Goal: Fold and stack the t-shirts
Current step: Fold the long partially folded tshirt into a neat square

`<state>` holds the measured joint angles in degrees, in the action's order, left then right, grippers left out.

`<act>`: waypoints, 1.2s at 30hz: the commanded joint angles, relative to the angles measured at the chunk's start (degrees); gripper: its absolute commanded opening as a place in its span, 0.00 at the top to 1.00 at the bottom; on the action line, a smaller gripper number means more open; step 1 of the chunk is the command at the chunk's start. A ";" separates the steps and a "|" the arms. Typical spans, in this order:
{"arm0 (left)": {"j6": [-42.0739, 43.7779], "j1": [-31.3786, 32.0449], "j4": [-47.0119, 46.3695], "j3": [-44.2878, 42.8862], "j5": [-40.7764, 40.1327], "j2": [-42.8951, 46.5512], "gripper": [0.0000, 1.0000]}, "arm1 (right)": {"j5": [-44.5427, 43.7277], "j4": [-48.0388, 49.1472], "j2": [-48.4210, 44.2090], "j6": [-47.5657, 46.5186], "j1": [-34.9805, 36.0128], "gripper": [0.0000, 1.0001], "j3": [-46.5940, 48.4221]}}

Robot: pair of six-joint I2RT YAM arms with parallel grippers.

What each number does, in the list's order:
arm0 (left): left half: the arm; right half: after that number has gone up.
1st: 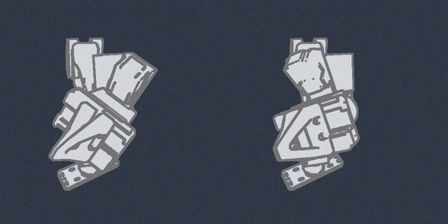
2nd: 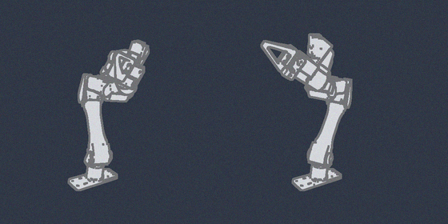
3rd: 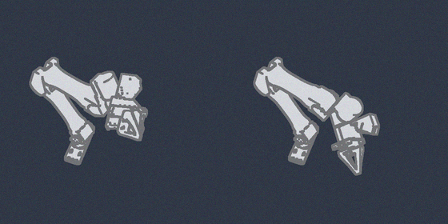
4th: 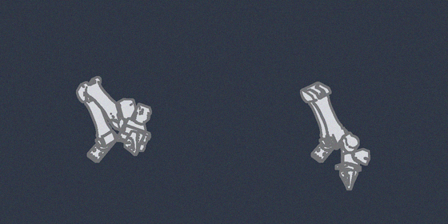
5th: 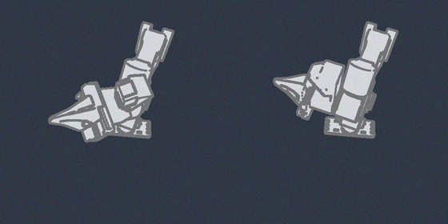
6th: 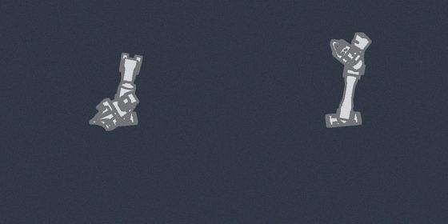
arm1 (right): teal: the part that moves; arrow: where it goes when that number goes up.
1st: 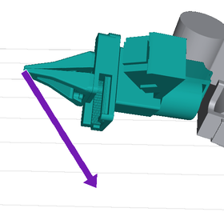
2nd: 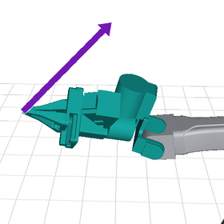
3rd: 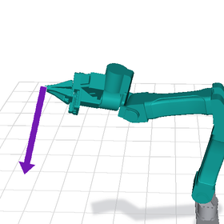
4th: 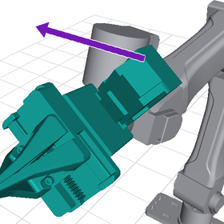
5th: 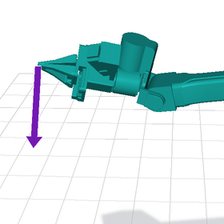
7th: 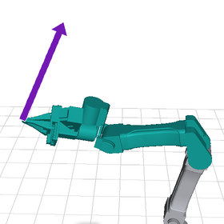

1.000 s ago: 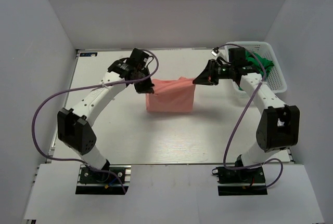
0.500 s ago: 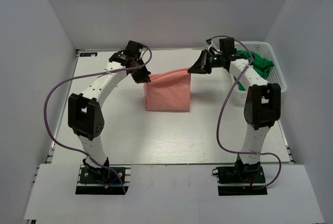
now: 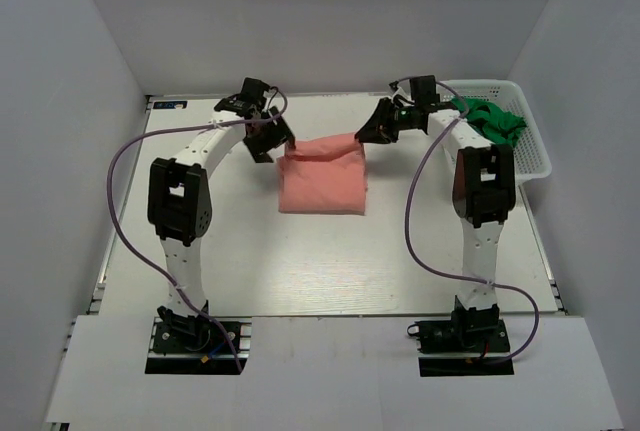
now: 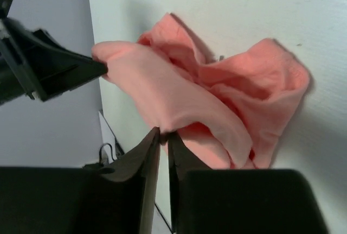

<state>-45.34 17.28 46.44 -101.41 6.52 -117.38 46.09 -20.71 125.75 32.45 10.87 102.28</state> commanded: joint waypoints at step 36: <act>8.16 -0.05 -17.17 12.64 13.51 -5.83 0.00 | -6.19 26.60 -2.53 2.89 5.12 0.10 -24.50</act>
<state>-38.41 17.12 27.03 -89.54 23.49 -122.06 43.00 4.47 122.61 37.69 15.77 77.80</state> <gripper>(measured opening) 0.994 0.897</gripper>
